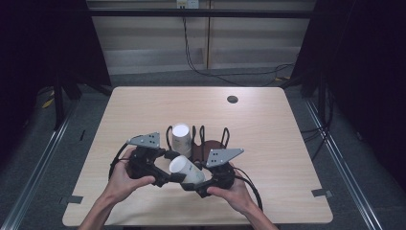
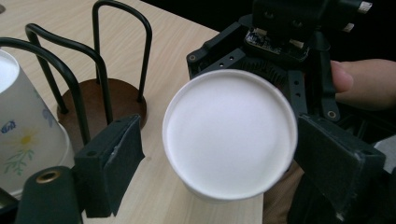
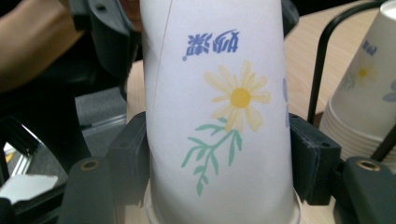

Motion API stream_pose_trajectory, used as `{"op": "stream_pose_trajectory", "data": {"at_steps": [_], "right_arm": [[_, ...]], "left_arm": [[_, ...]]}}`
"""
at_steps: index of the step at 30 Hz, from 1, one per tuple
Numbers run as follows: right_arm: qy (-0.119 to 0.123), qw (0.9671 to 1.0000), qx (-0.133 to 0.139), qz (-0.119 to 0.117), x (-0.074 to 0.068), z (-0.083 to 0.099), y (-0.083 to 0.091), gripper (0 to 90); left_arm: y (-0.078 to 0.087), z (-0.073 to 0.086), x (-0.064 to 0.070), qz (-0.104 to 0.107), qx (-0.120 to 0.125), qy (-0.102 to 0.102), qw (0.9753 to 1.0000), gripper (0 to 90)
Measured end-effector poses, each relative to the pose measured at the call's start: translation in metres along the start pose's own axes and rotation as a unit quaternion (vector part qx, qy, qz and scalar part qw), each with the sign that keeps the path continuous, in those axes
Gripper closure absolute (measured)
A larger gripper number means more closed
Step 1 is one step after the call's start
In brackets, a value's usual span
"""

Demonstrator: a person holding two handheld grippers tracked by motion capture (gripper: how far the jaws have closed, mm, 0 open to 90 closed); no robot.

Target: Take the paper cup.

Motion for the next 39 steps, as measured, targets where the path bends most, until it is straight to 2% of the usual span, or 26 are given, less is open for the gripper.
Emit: {"op": "stream_pose_trajectory", "data": {"at_steps": [3,11,12,15,17,20,21,22,26,27,30,32,36,37,39], "right_arm": [[-0.002,0.9998,-0.018,0.004,0.003,0.005,-0.001,32.9],[-0.005,0.999,-0.042,0.013,0.009,0.009,0.003,33.1],[-0.001,0.9989,-0.046,0.013,0.009,0.009,0.005,33.1],[0.0,0.9986,-0.051,0.012,0.01,0.009,0.008,33.1],[0.007,0.9974,-0.068,0.023,0.014,0.011,0.007,33.1],[0.007,0.9966,-0.078,0.024,0.016,0.013,0.007,33.1],[0.009,0.9959,-0.087,0.026,0.017,0.011,0.008,33.1],[0.009,0.9959,-0.087,0.025,0.016,0.01,0.009,33.1],[0.012,0.9955,-0.089,0.029,0.018,0.003,0.013,32.9],[0.008,0.9949,-0.096,0.031,0.021,-0.001,0.015,32.6],[0.01,0.9937,-0.106,0.034,0.024,-0.006,0.019,32.5],[0.008,0.9926,-0.116,0.033,0.025,-0.01,0.023,32.6],[0.011,0.9892,-0.142,0.033,0.03,-0.004,0.019,32.2],[0.011,0.9892,-0.142,0.033,0.03,-0.004,0.019,32.2],[0.016,0.986,-0.164,0.024,0.03,0.002,0.013,31.6]], "left_arm": [[0.002,0.001,-0.002,-0.01,-0.003,-0.003,0.9999,16.3],[0.002,0.004,-0.001,-0.016,-0.011,-0.013,0.9997,20.0],[0.002,0.005,-0.004,-0.03,-0.02,-0.026,0.999,19.3],[0.006,0.005,-0.008,-0.057,-0.03,-0.033,0.9974,16.7],[0.008,0.004,-0.008,-0.058,-0.025,-0.038,0.9973,16.3],[0.008,0.007,-0.008,-0.059,-0.034,-0.039,0.997,16.3],[0.007,0.012,-0.009,-0.059,-0.052,-0.04,0.9961,16.3],[0.007,0.014,-0.009,-0.059,-0.059,-0.043,0.9956,16.5],[0.008,0.015,-0.009,-0.06,-0.054,-0.046,0.9957,16.7],[0.008,0.015,-0.01,-0.062,-0.047,-0.047,0.9958,16.6],[0.01,0.017,-0.012,-0.069,-0.049,-0.052,0.995,16.6],[0.013,0.018,-0.014,-0.073,-0.039,-0.049,0.9954,16.5],[0.013,0.021,-0.017,-0.077,-0.044,-0.043,0.9952,17.0],[0.012,0.022,-0.017,-0.078,-0.045,-0.041,0.9951,17.0],[0.01,0.024,-0.019,-0.08,-0.05,-0.039,0.9947,17.0]]}}
Point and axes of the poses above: each handheld gripper's, and its own axes: y roughly backward along the jaws, z roughly out of its underside, x roughly to its right, the point moved 10 cm from there along -y, roughly forward along the jaws, and after that the axes turned 11 degrees about -x, right-handed, at the moved point
